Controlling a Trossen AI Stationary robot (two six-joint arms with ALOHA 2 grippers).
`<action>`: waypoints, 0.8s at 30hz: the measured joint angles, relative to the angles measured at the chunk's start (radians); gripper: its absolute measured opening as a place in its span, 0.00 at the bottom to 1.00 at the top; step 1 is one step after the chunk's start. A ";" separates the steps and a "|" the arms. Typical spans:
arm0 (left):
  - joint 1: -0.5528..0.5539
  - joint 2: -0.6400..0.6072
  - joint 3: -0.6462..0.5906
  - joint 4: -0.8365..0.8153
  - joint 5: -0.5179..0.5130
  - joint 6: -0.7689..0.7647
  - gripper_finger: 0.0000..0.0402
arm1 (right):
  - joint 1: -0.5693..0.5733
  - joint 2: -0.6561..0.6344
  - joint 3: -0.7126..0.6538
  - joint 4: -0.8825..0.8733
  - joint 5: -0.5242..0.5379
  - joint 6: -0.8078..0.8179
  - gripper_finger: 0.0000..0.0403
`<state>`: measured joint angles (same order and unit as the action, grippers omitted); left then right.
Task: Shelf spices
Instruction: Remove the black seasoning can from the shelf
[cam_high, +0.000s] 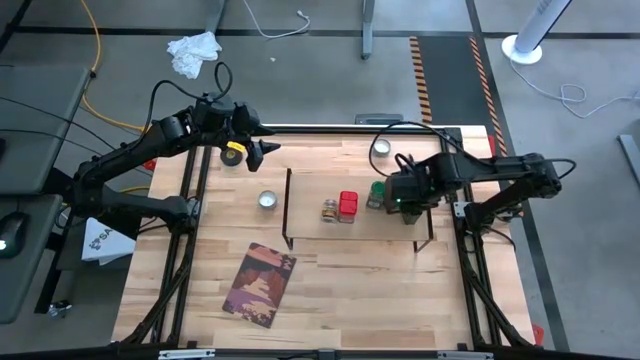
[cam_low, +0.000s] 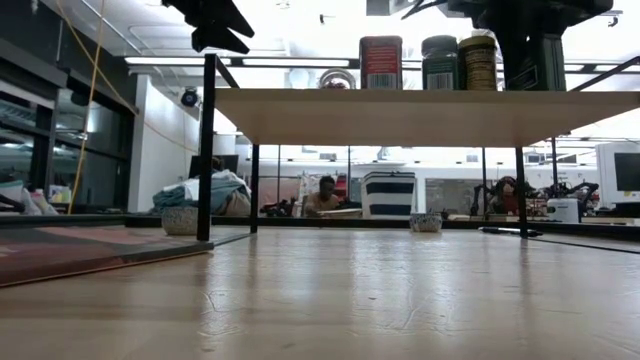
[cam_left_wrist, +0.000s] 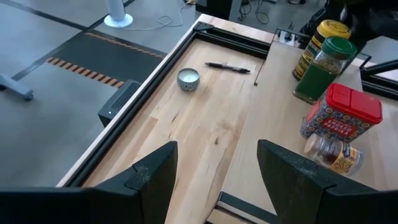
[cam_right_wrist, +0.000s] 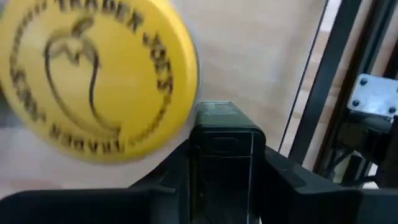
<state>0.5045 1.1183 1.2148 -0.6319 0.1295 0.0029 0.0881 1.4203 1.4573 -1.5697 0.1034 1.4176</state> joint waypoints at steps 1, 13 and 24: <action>0.000 0.000 0.000 0.000 0.000 0.000 0.55 | 0.007 -0.007 0.005 -0.003 -0.019 -0.018 0.28; 0.000 0.000 0.000 0.000 -0.008 -0.020 0.55 | 0.337 -0.058 0.156 0.136 -0.016 -0.181 0.34; -0.001 0.000 0.000 0.000 -0.058 -0.069 0.55 | 0.660 0.141 -0.112 0.283 0.000 0.087 0.33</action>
<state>0.5035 1.1179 1.2152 -0.6323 0.0715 -0.0663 0.7482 1.5616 1.3451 -1.2868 0.1035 1.5048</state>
